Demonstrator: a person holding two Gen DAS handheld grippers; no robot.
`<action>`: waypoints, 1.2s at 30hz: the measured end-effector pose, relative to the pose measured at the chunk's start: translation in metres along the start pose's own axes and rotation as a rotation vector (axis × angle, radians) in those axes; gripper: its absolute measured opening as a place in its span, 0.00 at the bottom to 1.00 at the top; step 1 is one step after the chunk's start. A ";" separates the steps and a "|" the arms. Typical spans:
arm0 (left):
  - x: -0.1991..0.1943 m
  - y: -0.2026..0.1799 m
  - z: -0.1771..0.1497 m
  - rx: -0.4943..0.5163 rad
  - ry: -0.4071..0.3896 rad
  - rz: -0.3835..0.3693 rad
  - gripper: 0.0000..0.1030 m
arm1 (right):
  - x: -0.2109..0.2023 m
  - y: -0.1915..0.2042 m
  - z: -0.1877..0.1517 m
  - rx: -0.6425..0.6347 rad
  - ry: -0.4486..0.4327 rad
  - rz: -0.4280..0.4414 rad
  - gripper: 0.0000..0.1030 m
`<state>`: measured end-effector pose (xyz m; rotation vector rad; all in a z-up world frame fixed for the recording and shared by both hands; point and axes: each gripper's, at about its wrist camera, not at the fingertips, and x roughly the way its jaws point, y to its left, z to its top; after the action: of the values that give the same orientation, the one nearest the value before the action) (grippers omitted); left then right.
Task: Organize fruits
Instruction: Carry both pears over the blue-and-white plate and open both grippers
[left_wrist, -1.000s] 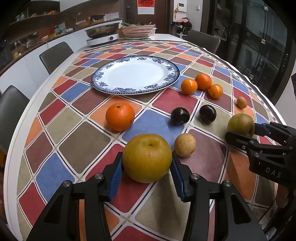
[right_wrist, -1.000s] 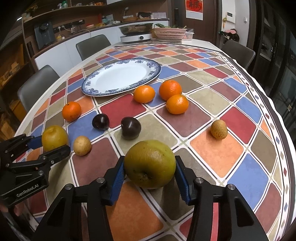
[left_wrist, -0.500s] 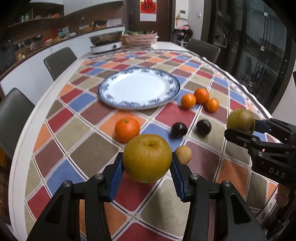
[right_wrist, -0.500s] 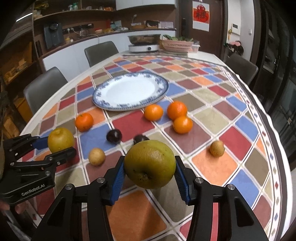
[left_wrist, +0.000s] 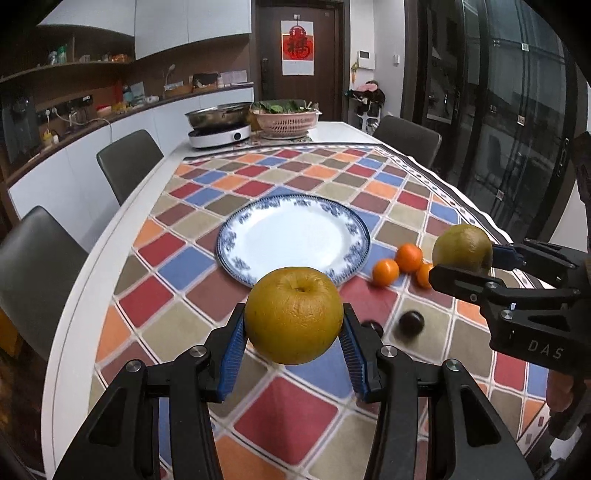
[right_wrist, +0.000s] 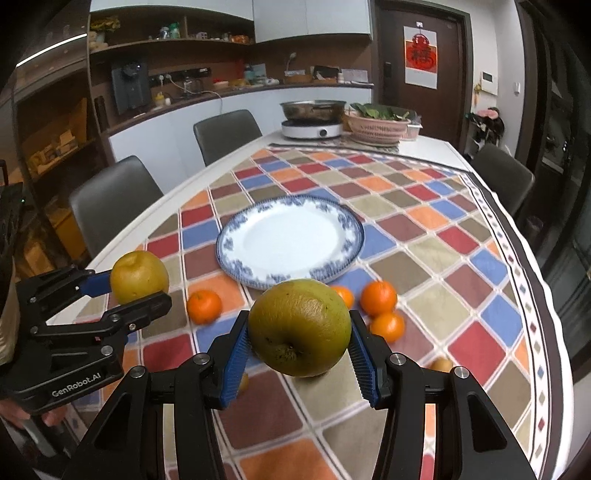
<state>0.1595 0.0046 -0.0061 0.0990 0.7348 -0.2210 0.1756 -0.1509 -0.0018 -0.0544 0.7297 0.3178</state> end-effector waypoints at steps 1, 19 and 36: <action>0.002 0.002 0.004 0.003 -0.003 0.003 0.46 | 0.002 0.000 0.005 -0.002 -0.003 0.003 0.50; 0.078 0.033 0.071 0.024 0.024 -0.037 0.46 | 0.078 -0.015 0.085 -0.045 0.035 0.033 0.50; 0.185 0.056 0.105 0.028 0.229 -0.050 0.46 | 0.182 -0.035 0.121 -0.026 0.212 0.033 0.50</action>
<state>0.3739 0.0112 -0.0525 0.1340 0.9629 -0.2706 0.3917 -0.1161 -0.0345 -0.1016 0.9373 0.3563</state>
